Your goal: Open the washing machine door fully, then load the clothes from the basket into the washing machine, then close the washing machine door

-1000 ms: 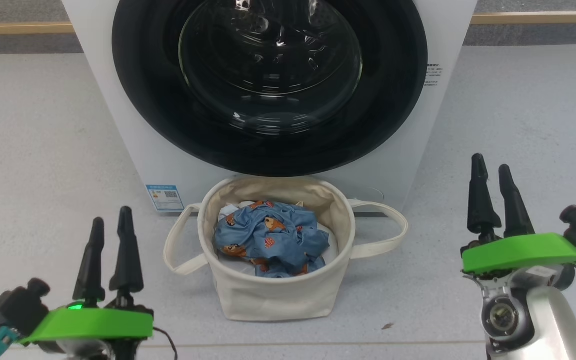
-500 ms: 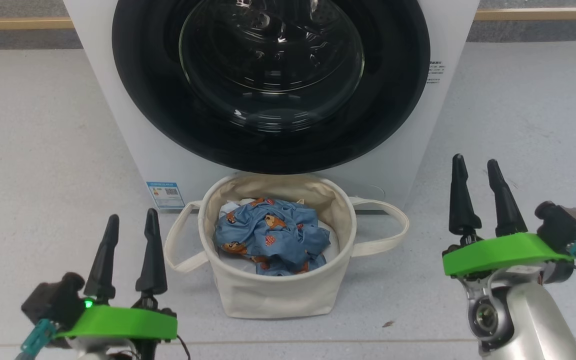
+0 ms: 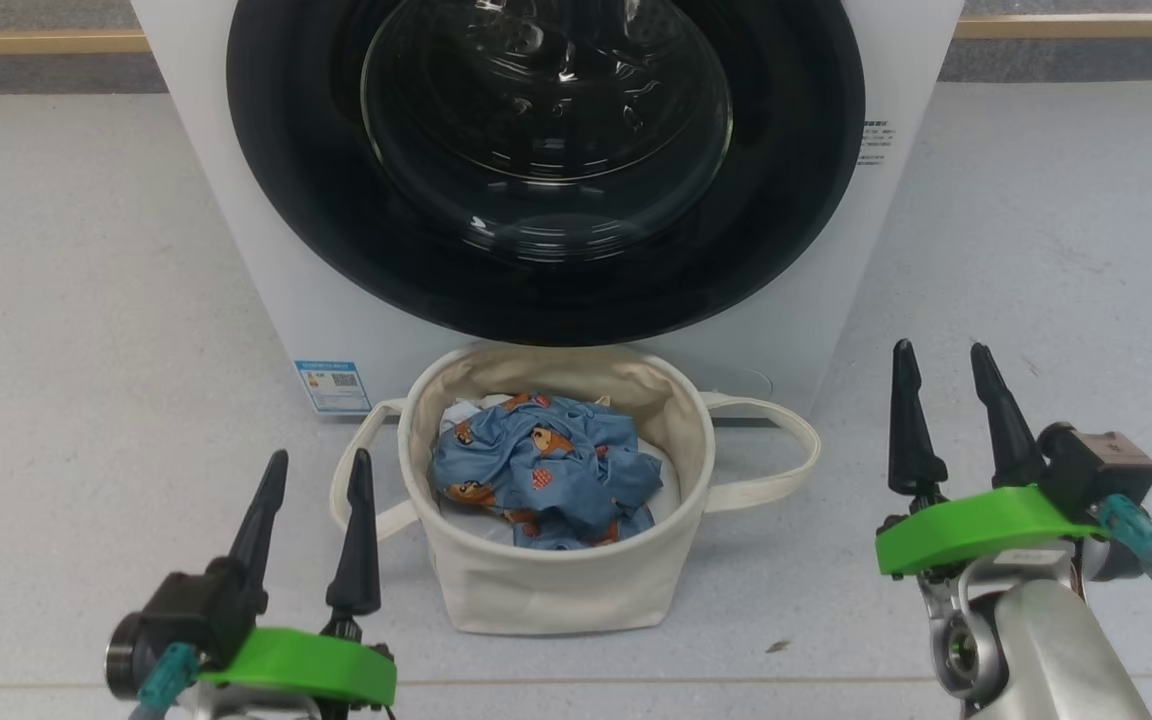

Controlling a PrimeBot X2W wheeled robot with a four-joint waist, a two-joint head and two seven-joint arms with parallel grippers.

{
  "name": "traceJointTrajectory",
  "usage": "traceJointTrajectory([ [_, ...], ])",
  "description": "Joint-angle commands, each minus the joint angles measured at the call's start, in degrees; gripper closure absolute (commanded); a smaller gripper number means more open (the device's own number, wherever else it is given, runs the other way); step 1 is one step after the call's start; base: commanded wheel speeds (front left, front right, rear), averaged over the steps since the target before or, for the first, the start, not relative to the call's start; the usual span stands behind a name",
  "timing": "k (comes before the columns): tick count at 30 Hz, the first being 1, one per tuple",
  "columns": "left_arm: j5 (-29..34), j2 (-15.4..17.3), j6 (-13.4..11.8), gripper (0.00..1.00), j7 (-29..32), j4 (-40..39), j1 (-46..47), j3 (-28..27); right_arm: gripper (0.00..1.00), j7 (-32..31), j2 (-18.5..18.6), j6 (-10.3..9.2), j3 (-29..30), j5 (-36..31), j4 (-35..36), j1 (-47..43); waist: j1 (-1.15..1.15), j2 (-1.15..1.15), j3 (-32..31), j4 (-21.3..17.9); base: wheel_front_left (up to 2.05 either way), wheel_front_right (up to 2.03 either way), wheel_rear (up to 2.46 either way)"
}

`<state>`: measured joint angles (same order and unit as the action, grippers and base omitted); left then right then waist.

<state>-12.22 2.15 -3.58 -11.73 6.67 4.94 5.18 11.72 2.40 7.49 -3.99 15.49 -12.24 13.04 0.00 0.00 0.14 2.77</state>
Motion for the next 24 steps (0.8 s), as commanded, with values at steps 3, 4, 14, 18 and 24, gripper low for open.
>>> traceJointTrajectory([
  [3,3.4,0.9,-0.9,0.00,-1.3,0.7,3.4,-0.6,0.00,1.3,0.4,0.00,-1.0,-3.9,0.6,2.6,0.00,0.00,0.1,-0.2,0.00,0.00,0.00],
  [4,4.0,0.9,-1.0,0.00,-1.5,1.2,3.5,-0.5,0.00,1.5,0.4,0.00,-0.9,-4.6,0.2,2.6,0.00,0.00,0.2,-0.2,0.00,0.00,0.00],
  [14,8.9,0.9,-2.0,0.00,-3.0,5.5,3.9,1.1,0.00,3.0,0.5,0.00,0.0,-8.2,-1.6,1.9,0.00,0.00,0.3,-0.1,0.00,0.00,0.00],
  [18,9.2,0.9,-2.3,0.00,-3.3,7.7,4.1,1.6,0.00,3.3,0.5,0.00,0.0,-9.3,-2.3,1.5,0.00,0.00,0.4,-0.2,0.00,0.00,0.00],
  [24,6.8,0.8,-2.7,0.00,-3.3,10.0,4.3,1.2,0.00,3.3,0.5,0.00,1.0,-8.5,-2.1,1.2,0.00,0.00,0.5,-0.3,0.00,0.00,0.00],
])
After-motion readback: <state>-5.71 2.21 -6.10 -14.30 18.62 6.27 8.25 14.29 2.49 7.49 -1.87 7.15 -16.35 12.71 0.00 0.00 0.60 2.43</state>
